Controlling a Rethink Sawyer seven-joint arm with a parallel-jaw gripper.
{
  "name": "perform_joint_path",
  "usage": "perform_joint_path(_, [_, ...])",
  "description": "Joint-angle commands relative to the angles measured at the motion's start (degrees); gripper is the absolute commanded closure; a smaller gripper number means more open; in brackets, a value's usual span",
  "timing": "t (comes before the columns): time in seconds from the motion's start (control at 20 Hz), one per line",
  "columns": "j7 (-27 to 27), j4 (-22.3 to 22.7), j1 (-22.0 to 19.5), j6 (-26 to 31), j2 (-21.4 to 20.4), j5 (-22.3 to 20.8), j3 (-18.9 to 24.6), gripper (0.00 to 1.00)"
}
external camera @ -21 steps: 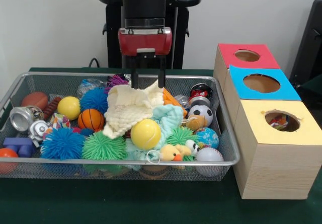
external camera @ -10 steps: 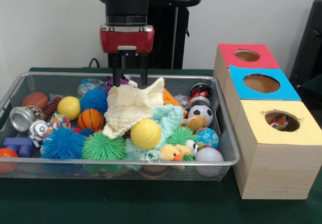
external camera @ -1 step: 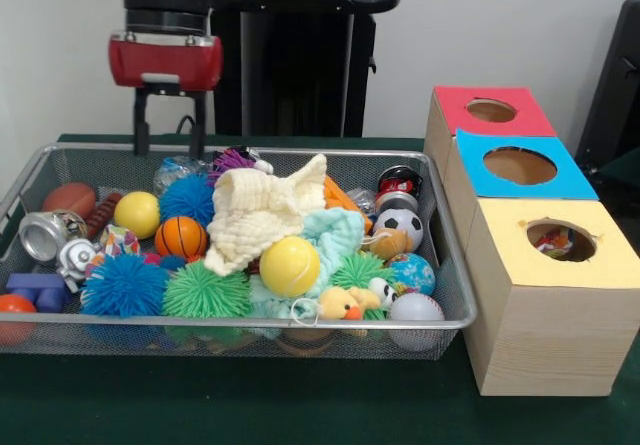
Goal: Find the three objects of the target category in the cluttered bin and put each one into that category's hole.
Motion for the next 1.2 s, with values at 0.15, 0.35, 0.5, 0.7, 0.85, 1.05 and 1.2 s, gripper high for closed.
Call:
perform_joint_path(0.15, [-2.8,-5.3,-2.2,-1.9,5.3,-9.0,3.7,0.0])
perform_joint_path(0.35, [-0.7,-7.3,-1.5,-4.7,8.8,-11.6,2.9,0.0])
perform_joint_path(0.5, [0.5,-10.1,-0.9,-6.4,12.3,-13.3,1.6,0.0])
perform_joint_path(0.7, [1.8,-12.7,-0.1,-9.6,16.5,-15.2,-0.1,0.0])
perform_joint_path(0.85, [2.8,-14.5,1.1,-11.9,18.4,-15.9,-2.1,0.0])
perform_joint_path(1.05, [3.2,-15.6,1.8,-12.9,18.4,-16.2,-4.2,0.0])
perform_joint_path(1.2, [3.2,-17.6,3.6,-14.5,19.5,-16.1,-7.8,0.0])
